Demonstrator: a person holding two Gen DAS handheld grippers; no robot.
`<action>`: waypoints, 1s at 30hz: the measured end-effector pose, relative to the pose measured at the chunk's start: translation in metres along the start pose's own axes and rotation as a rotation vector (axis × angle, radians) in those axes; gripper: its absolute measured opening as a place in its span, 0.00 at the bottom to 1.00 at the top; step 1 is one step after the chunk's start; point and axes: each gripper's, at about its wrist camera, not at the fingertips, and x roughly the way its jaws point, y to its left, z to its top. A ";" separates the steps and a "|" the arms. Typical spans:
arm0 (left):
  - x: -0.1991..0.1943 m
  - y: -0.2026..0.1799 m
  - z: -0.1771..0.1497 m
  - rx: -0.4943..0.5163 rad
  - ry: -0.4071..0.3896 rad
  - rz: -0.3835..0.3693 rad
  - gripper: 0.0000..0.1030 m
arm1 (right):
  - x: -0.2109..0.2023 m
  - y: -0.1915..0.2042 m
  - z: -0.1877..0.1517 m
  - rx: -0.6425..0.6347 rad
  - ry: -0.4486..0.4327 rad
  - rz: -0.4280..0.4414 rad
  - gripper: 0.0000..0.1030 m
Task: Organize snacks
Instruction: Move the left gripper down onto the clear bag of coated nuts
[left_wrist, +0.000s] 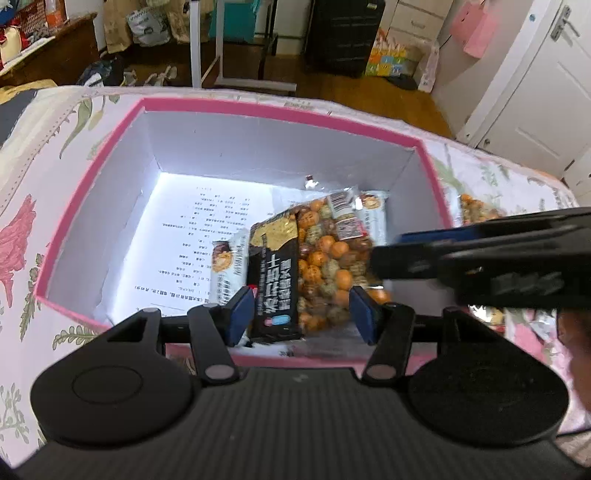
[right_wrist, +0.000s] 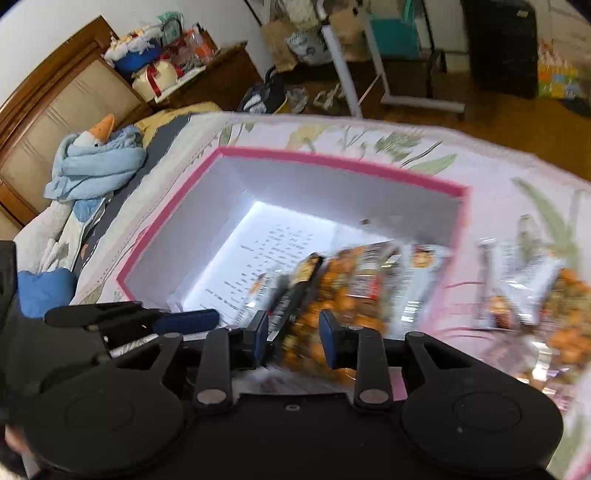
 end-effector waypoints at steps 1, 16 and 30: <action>-0.007 -0.003 -0.002 0.000 -0.011 -0.007 0.55 | -0.013 -0.005 -0.002 -0.001 -0.016 -0.011 0.36; -0.049 -0.123 0.006 0.083 -0.069 -0.141 0.55 | -0.163 -0.093 -0.073 -0.008 -0.188 -0.198 0.40; 0.060 -0.194 0.033 0.091 -0.003 -0.125 0.51 | -0.109 -0.154 -0.105 0.002 -0.258 -0.247 0.43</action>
